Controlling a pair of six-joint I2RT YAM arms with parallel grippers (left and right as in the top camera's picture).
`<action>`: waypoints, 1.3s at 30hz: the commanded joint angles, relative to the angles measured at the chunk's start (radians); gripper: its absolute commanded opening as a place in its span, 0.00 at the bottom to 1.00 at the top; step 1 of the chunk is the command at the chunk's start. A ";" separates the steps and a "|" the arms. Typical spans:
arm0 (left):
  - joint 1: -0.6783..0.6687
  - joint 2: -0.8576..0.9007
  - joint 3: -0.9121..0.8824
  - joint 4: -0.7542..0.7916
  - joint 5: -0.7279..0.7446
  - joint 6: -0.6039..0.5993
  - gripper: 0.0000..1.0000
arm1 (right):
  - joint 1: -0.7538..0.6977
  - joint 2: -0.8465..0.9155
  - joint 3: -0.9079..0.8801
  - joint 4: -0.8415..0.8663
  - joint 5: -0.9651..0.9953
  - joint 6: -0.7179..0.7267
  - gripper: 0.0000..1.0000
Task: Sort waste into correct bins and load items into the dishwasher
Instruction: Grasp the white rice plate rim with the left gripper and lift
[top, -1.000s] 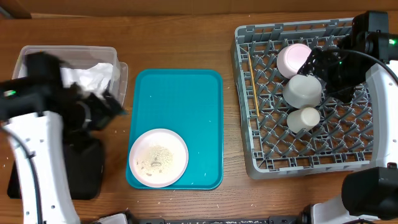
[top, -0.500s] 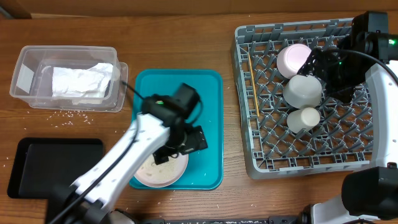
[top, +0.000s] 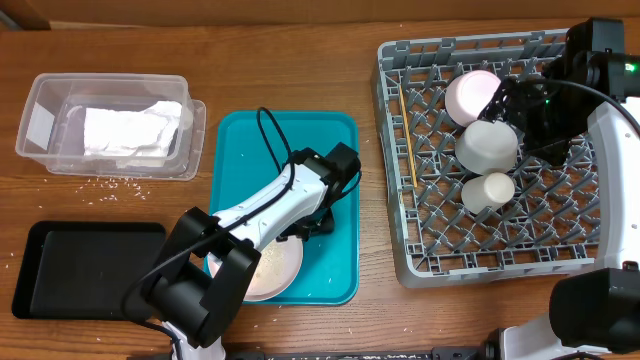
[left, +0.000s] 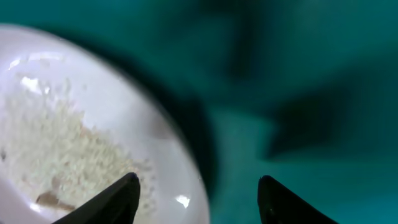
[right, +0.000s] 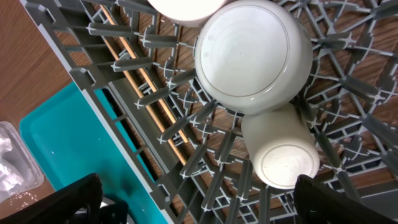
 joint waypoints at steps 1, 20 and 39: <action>-0.005 0.005 0.019 0.051 -0.043 0.033 0.60 | -0.001 -0.035 0.002 0.003 0.000 0.007 1.00; 0.000 0.012 -0.040 0.036 0.072 -0.027 0.40 | -0.001 -0.035 0.002 0.003 0.000 0.007 1.00; 0.002 0.013 -0.093 0.034 0.071 -0.028 0.18 | -0.001 -0.035 0.002 0.003 0.000 0.008 1.00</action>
